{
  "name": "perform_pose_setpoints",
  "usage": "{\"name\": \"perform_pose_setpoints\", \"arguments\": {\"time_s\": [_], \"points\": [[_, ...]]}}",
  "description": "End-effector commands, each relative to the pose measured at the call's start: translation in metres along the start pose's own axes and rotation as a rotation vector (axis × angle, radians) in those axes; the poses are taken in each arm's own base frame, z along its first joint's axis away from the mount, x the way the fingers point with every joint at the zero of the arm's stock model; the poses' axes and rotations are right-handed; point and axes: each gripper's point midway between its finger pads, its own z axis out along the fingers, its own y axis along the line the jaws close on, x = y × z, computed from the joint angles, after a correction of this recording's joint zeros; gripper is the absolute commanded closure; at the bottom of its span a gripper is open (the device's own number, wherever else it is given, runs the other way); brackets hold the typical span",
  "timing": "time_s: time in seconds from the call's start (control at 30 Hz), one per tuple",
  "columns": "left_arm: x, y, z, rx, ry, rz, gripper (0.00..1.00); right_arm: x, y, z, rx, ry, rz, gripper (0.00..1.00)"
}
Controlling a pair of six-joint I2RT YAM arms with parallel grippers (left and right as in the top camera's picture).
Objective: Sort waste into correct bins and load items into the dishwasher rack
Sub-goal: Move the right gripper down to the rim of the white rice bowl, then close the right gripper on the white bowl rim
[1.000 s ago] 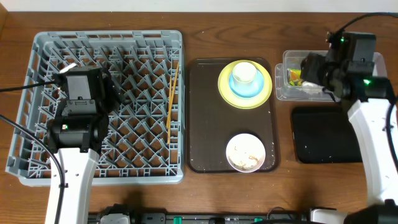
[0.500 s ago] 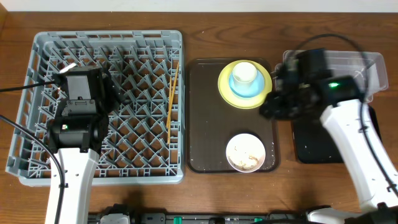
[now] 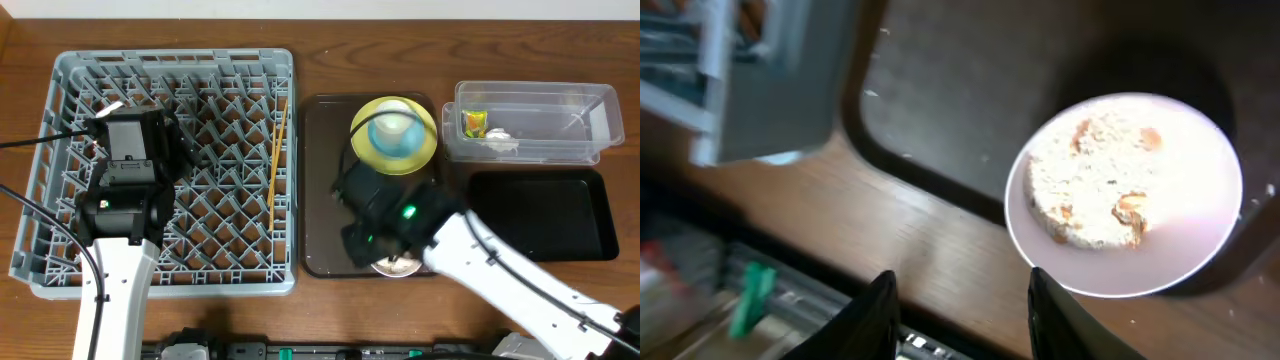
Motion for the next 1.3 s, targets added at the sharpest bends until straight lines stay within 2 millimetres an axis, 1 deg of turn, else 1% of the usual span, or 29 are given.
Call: {"name": "perform_pose_setpoints", "arguments": {"time_s": [0.0, 0.13, 0.23, 0.3, 0.43, 0.53, 0.73, 0.8, 0.93, 1.1, 1.27], "points": [[-0.008, 0.000, -0.005, 0.005, -0.019, -0.024, 0.05, 0.003, -0.020, 0.015, 0.182, -0.065, 0.039, 0.62], [-0.008, 0.000, -0.005, 0.005, -0.019, -0.024, 0.05, 0.015, -0.030, 0.038, 0.235, -0.071, 0.056, 0.63], [-0.008, 0.000, -0.005, 0.005, -0.019, -0.024, 0.05, 0.018, -0.035, 0.053, 0.232, -0.076, 0.061, 0.64], [-0.008, 0.000, -0.005, 0.004, -0.018, -0.024, 0.05, 0.019, -0.036, 0.060, 0.226, -0.086, 0.060, 0.68], [-0.008, 0.000, -0.005, 0.004, -0.019, -0.024, 0.05, 0.020, -0.032, 0.071, 0.191, -0.090, 0.061, 0.70], [-0.008, 0.000, -0.005, 0.004, -0.018, -0.024, 0.05, 0.021, -0.028, 0.076, 0.161, -0.089, 0.062, 0.70], [-0.008, 0.000, -0.005, 0.005, -0.019, -0.024, 0.05, 0.026, -0.030, 0.087, 0.156, -0.091, 0.062, 0.73], [-0.008, 0.000, -0.005, 0.004, -0.019, -0.024, 0.05, 0.028, -0.031, 0.089, 0.157, -0.090, 0.062, 0.75], [-0.008, 0.000, -0.005, 0.005, -0.019, -0.024, 0.05, 0.028, -0.031, 0.089, 0.157, -0.089, 0.062, 0.85], [-0.008, 0.000, -0.005, 0.004, -0.019, -0.024, 0.05, 0.034, -0.032, 0.091, 0.156, -0.066, 0.060, 0.83], [-0.008, 0.000, -0.005, 0.004, -0.018, -0.024, 0.05, 0.035, -0.041, 0.092, 0.195, -0.072, 0.032, 0.82]]}}
